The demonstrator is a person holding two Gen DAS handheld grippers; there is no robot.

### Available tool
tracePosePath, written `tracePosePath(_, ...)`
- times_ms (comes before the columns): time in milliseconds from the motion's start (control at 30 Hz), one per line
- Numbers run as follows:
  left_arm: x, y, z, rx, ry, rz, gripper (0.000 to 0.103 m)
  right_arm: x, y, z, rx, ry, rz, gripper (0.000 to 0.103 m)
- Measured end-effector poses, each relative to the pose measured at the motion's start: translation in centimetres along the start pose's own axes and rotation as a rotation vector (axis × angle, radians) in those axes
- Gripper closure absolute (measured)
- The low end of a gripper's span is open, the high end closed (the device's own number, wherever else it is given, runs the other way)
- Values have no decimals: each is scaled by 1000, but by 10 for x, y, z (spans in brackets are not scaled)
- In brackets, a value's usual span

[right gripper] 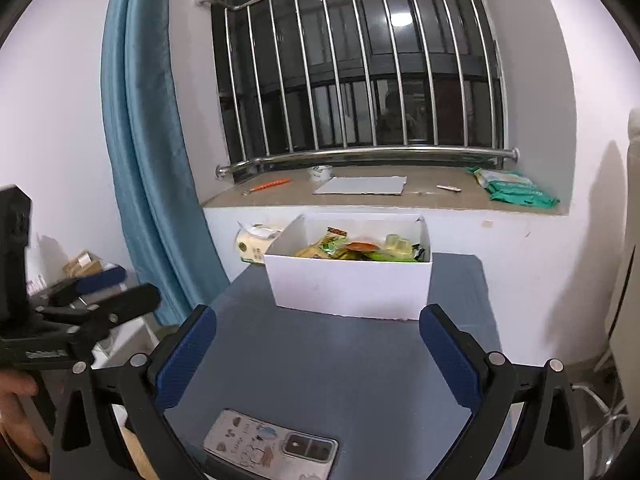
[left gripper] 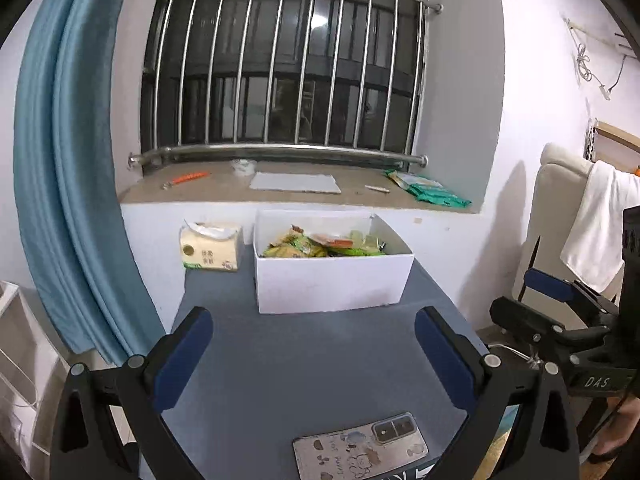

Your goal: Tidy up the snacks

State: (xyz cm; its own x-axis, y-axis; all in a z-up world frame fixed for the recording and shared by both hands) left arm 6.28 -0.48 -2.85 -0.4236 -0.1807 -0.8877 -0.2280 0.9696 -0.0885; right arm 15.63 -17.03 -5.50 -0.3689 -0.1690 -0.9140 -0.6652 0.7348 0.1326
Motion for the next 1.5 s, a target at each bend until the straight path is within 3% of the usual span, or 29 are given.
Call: tracePosePath(1500, 4, 1, 5, 3, 20, 19, 0, 0, -1, -7, -2, 4, 0, 0)
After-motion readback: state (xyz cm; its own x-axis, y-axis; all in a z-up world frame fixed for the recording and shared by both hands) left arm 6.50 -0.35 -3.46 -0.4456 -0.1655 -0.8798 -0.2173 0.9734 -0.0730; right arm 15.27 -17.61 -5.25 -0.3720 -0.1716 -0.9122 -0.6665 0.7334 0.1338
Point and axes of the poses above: each gripper's, at about its wrist camera, not at the fingertips, and z roughly the way its jaws point, y to its left, x to its underside, the point moved 8 cm from there along z, roughly the way its jaws point, and after that the axes turned 1 degree about z, right-handed, at the moved point
